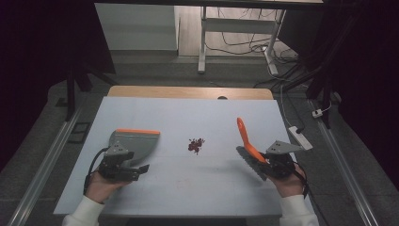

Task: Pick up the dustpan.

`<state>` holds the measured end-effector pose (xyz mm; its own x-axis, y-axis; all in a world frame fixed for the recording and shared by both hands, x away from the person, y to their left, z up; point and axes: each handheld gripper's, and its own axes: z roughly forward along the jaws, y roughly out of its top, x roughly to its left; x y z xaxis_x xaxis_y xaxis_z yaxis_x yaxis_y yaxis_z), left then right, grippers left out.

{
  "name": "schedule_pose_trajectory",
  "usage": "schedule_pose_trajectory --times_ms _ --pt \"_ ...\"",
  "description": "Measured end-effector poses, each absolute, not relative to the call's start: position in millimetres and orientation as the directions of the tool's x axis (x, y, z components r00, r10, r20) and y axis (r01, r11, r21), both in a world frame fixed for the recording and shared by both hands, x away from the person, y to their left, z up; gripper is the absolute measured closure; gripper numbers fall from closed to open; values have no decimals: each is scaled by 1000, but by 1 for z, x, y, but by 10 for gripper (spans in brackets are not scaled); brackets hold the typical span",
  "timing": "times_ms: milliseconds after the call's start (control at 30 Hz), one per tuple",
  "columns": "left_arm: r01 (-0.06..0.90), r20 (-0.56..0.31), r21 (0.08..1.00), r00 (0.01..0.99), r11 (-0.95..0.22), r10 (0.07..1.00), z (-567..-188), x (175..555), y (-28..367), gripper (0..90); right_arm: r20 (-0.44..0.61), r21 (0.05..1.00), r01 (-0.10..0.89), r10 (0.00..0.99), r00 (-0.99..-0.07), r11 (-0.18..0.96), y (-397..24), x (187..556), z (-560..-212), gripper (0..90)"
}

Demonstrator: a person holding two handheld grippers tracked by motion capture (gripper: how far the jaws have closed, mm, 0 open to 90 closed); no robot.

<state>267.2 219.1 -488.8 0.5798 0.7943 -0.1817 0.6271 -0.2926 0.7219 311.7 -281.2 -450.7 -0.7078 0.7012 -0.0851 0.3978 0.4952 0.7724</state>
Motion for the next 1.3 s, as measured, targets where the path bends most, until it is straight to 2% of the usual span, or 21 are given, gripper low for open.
schedule_pose_trajectory --times_ms 433,633,1033,1300 --pt "638 -205 711 590 -295 781 -486 271 216 176 -57 794 390 697 -715 466 -285 311 -453 699" --pt "635 -192 712 585 -298 788 -485 270 217 177 -98 786 375 698 -709 491 -284 313 -450 699" --pt "627 -177 713 594 -314 785 -478 273 212 178 -111 778 367 686 -719 510 -273 314 -452 699" --pt "638 -200 707 593 -304 780 -477 271 215 180 -108 785 365 691 -715 501 -269 318 -449 699"
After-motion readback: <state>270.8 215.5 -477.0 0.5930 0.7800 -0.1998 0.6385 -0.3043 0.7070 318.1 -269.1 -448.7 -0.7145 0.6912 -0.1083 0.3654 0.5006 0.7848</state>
